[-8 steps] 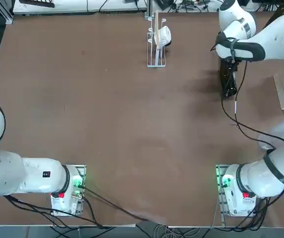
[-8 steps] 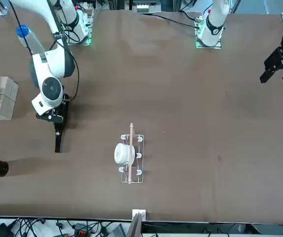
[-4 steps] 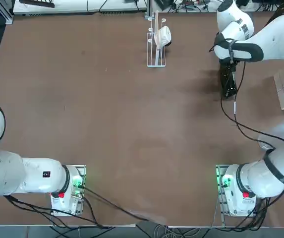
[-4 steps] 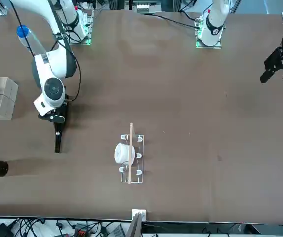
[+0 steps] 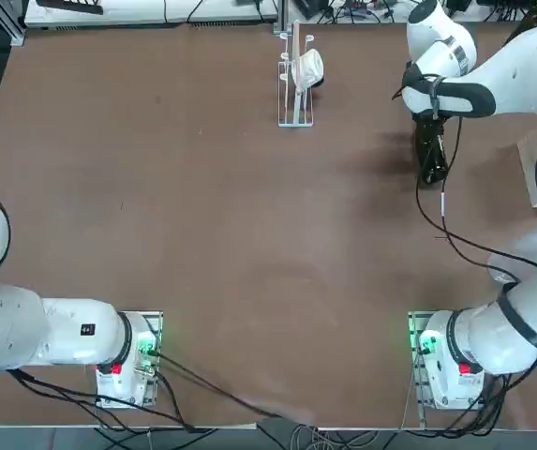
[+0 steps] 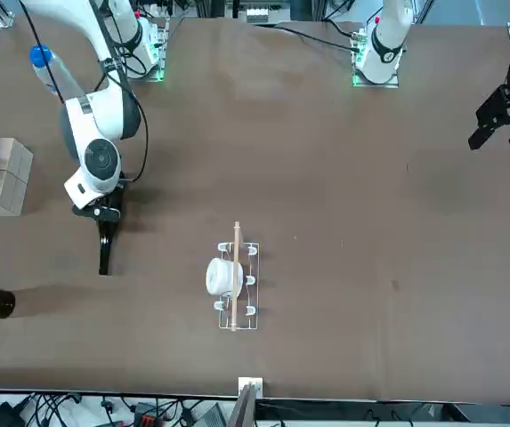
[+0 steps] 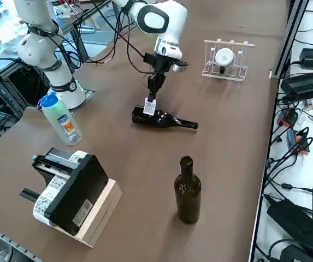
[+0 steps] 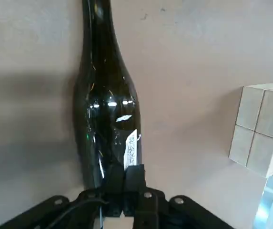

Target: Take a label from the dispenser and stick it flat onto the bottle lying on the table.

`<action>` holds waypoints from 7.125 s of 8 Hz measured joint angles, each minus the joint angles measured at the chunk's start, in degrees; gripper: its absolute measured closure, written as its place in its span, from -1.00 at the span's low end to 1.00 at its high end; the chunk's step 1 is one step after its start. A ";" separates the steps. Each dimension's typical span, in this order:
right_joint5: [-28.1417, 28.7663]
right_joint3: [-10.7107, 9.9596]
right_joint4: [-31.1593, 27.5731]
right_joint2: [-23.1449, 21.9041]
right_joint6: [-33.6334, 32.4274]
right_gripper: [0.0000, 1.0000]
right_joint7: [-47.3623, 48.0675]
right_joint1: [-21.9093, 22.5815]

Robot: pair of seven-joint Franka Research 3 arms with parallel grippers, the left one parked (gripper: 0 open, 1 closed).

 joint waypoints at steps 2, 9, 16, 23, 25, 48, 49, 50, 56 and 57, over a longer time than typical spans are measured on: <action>0.00 0.00 0.75 0.87 0.00 0.97 0.01 0.31; 0.00 0.00 3.70 3.42 -0.16 0.97 0.05 1.42; 0.03 0.00 4.18 4.15 -1.31 0.97 0.16 1.75; 0.05 0.00 4.36 4.29 -2.32 0.97 2.41 2.78; 0.05 0.00 4.39 4.67 -2.29 0.97 2.49 2.78; 0.13 0.01 5.38 9.69 0.92 0.95 5.67 2.89; 0.15 0.01 5.39 9.74 0.98 0.95 5.82 3.00; 0.16 0.01 5.40 9.77 0.99 0.95 5.90 3.07; 0.17 -0.13 5.48 10.75 2.01 0.32 6.09 3.07; 0.17 -0.15 5.48 10.75 2.01 0.32 6.11 3.06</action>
